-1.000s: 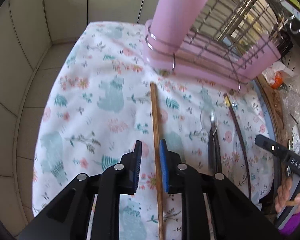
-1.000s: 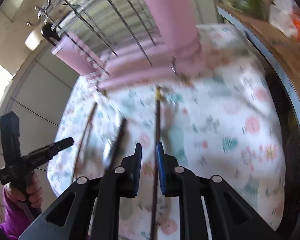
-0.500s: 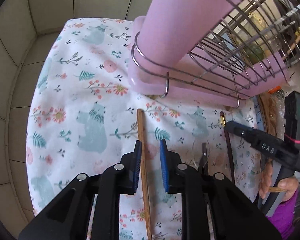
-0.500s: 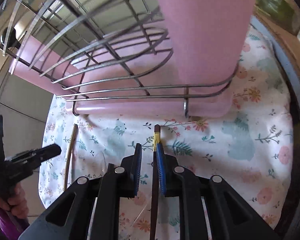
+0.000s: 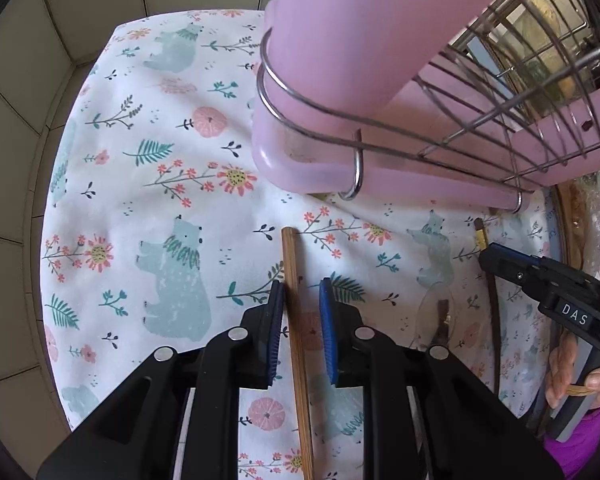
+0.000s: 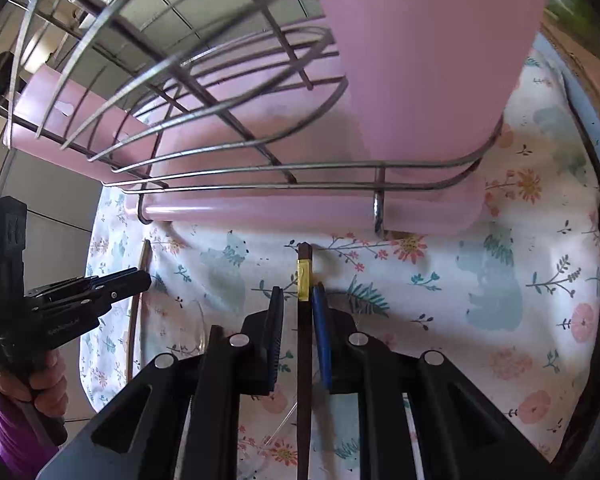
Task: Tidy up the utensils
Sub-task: 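Grasp a wooden chopstick with left tool while right tool grasps a gold-tipped dark chopstick, then lift the wooden chopstick with left tool while right tool carries the dark chopstick to the cup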
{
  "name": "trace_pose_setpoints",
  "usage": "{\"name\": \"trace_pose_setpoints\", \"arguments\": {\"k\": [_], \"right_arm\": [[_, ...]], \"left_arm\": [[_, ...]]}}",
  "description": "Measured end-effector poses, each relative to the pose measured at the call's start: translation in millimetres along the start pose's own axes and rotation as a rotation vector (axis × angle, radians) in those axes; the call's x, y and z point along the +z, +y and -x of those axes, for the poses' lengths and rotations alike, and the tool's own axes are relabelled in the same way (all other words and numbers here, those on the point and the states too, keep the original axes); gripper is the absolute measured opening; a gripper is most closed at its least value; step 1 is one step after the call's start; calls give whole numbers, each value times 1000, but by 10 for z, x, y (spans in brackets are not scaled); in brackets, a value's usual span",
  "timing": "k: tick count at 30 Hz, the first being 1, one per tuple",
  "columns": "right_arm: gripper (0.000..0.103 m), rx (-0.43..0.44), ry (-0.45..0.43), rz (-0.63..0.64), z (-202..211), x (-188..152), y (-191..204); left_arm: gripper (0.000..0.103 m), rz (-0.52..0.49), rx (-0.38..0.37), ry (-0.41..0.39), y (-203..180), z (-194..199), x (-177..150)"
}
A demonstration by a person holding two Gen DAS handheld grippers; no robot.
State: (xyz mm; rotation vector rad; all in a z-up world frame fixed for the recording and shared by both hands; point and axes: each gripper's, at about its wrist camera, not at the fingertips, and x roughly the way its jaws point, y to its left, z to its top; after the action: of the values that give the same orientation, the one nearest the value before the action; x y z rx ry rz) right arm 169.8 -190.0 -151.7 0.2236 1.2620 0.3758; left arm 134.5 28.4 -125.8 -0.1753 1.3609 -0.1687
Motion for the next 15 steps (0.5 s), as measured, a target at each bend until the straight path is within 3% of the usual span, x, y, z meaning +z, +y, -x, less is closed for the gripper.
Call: {"name": "trace_pose_setpoints", "arguments": {"k": [3, 4, 5, 8, 15], "right_arm": [[15, -6, 3, 6, -15, 35, -11], [15, -7, 9, 9, -13, 43, -14], [15, -7, 11, 11, -19, 45, -10], [7, -22, 24, 20, -102, 19, 57], [7, 25, -94, 13, 138, -112, 41]], "left_arm": [[15, 2, 0, -14, -33, -32, -6], [8, -3, 21, -24, -39, -35, -13], [7, -2, 24, -29, -35, -37, -19], [6, 15, -2, -53, 46, 28, -40], [6, 12, -36, -162, 134, 376, -184]]}}
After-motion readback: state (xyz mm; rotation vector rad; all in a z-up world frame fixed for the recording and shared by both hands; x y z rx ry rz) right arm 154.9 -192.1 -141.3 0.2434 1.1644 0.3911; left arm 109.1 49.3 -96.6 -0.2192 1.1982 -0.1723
